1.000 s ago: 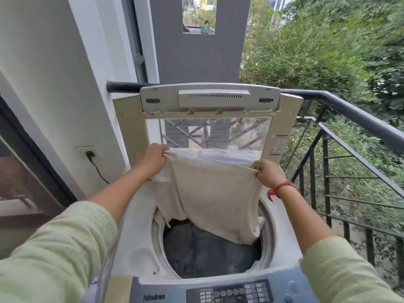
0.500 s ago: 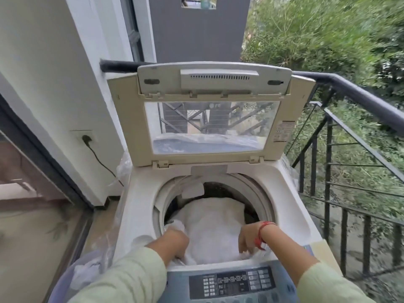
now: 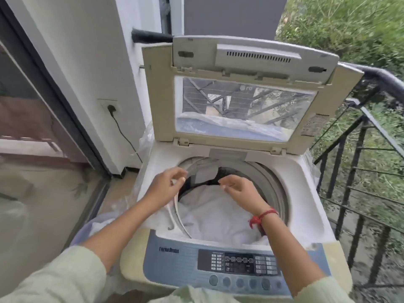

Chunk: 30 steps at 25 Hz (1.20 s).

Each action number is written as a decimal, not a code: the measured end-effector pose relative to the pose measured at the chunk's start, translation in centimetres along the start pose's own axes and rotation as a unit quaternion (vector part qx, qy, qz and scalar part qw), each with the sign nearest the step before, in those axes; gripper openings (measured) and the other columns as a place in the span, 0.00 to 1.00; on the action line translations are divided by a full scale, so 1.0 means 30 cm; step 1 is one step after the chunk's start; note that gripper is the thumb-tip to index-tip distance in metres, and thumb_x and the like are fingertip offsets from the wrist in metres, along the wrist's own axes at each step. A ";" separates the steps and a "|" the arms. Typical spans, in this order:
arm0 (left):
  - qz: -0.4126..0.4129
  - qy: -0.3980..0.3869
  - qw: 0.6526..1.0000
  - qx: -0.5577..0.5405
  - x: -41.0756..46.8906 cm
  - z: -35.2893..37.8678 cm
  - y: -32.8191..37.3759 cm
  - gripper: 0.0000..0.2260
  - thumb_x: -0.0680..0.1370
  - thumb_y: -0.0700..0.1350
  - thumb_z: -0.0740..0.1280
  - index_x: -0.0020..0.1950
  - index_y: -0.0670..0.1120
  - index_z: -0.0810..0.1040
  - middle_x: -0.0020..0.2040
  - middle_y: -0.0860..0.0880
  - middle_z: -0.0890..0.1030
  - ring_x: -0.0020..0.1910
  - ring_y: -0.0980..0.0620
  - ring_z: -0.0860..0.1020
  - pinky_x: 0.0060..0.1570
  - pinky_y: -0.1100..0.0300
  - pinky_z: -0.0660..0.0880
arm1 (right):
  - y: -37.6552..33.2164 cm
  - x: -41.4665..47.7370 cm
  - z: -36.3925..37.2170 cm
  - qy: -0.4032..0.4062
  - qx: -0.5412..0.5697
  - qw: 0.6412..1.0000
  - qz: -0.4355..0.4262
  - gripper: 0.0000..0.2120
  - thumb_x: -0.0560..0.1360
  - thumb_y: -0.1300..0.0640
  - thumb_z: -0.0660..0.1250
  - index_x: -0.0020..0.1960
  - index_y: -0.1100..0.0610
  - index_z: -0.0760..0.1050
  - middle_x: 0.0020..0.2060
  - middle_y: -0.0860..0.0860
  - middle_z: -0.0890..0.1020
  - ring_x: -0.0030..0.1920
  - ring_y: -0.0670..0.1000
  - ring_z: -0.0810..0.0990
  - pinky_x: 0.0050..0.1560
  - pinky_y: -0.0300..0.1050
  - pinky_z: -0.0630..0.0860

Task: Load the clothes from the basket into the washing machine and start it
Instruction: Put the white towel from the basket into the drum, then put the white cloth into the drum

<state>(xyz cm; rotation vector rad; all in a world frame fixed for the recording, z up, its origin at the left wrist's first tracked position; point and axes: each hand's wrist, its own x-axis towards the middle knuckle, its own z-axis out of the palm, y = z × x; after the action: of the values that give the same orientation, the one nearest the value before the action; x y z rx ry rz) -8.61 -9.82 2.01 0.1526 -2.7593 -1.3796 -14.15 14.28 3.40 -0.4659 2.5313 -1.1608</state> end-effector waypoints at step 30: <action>-0.330 -0.091 0.933 0.107 -0.654 -0.301 -1.848 0.16 0.74 0.42 0.68 0.61 0.50 0.76 0.58 0.48 0.77 0.60 0.43 0.72 0.59 0.52 0.68 | -0.016 0.377 2.041 -0.194 -0.127 0.945 0.230 0.23 0.72 0.54 0.69 0.66 0.56 0.70 0.63 0.55 0.72 0.64 0.56 0.72 0.63 0.48 0.70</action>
<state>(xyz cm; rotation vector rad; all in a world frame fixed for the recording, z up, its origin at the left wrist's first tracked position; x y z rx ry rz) 15.30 -47.88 -37.00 1.1049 -3.1609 -1.2173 1.06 -31.58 -35.87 -0.1248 2.2704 -0.5152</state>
